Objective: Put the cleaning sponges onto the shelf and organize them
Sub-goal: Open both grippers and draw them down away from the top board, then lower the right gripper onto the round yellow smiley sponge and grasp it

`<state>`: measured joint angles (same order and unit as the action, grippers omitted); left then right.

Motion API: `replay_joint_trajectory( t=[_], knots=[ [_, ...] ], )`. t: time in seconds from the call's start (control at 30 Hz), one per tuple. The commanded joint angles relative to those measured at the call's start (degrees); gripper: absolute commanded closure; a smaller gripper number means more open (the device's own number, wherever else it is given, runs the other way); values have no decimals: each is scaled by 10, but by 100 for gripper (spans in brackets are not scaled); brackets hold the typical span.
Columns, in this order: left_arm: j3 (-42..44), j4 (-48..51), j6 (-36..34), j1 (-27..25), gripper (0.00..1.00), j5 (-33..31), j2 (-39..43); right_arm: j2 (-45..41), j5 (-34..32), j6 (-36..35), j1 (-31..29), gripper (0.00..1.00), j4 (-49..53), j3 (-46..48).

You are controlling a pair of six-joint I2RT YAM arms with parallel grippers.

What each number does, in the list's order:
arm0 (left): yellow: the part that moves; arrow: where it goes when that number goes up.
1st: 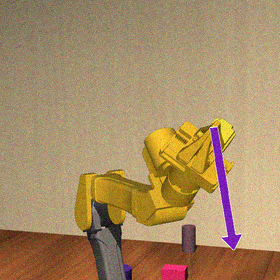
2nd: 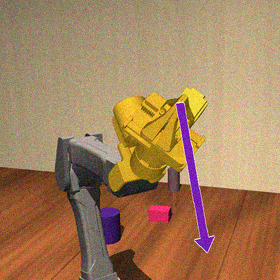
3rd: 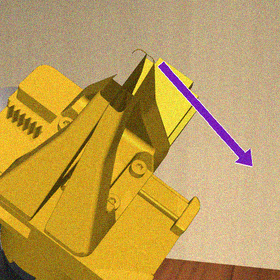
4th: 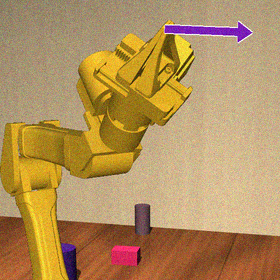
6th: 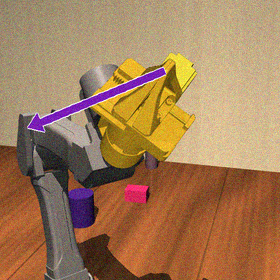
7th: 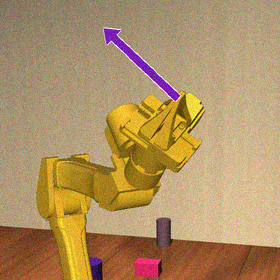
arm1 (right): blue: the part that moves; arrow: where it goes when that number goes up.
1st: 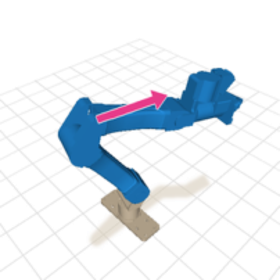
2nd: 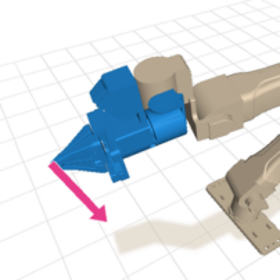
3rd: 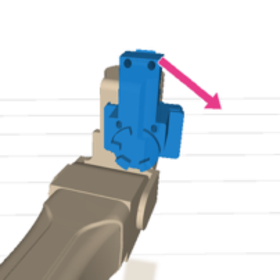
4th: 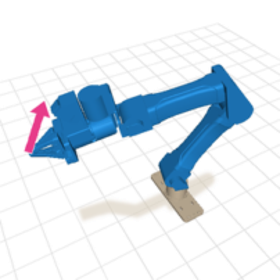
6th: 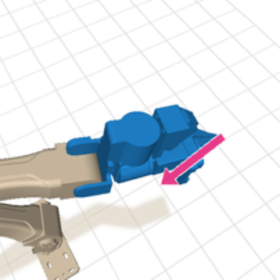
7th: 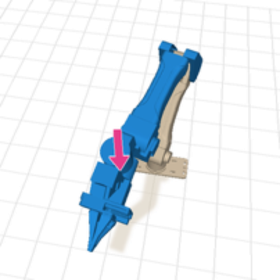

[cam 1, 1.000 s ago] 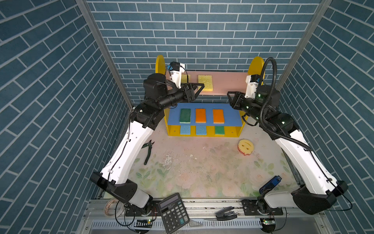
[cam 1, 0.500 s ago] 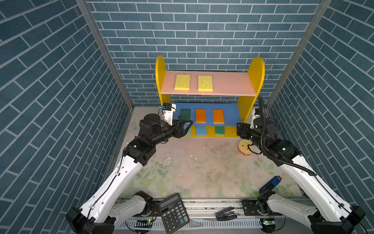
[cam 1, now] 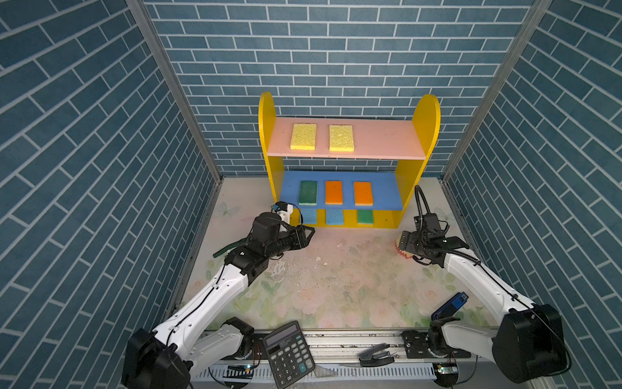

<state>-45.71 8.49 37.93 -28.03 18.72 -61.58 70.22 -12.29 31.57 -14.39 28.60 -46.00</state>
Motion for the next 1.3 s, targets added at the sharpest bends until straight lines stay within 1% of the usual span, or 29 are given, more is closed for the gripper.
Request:
replay_joint_trajectory(
  t=[0.0, 0.1, 0.2, 0.27, 0.4, 0.47, 0.57, 0.63, 0.67, 0.73, 0.8, 0.87, 1.0, 1.13, 1.27],
  knots=[
    [0, -63, 25, -1, 45, 33, -21, 52, 31, -7, 34, 4, -62, 1],
    [15, -63, 25, -2, 45, 30, -12, 101, 60, -20, 60, 6, -84, -15],
    [21, -23, 6, -2, 44, 7, 14, 138, 89, -32, 75, 7, -132, -15],
    [26, 4, -3, -2, 44, -9, 38, 160, 85, -35, 77, 7, -139, -20],
    [41, 47, -16, -1, 42, -47, 90, 196, 83, -17, 77, 7, -145, -17],
    [47, 63, -18, -1, 41, -66, 111, 203, 103, -2, 76, 9, -158, -2],
    [48, 68, -20, 0, 41, -78, 121, 194, 142, 16, 67, 9, -210, 46],
    [45, 67, -20, 0, 41, -80, 116, 180, 136, 17, 40, 9, -221, 72],
    [45, 64, -17, -1, 41, -80, 111, 173, 121, 17, 20, 9, -212, 78],
    [45, 50, -15, -1, 41, -73, 98, 155, 96, 18, -26, 9, -205, 93],
    [45, 35, -10, -1, 41, -68, 79, 132, 86, 25, -73, 9, -211, 113],
    [47, 19, 0, 0, 41, -60, 61, 108, 78, 51, -108, 10, -216, 131],
    [55, -21, 14, -1, 41, -37, 33, 74, 85, 100, -174, 11, -253, 157],
    [65, -34, 19, -2, 42, -35, 21, 85, 83, 118, -236, 11, -264, 127],
    [73, -43, 21, -2, 41, -29, 4, 129, 94, 102, -296, 11, -278, 51]
  ],
)
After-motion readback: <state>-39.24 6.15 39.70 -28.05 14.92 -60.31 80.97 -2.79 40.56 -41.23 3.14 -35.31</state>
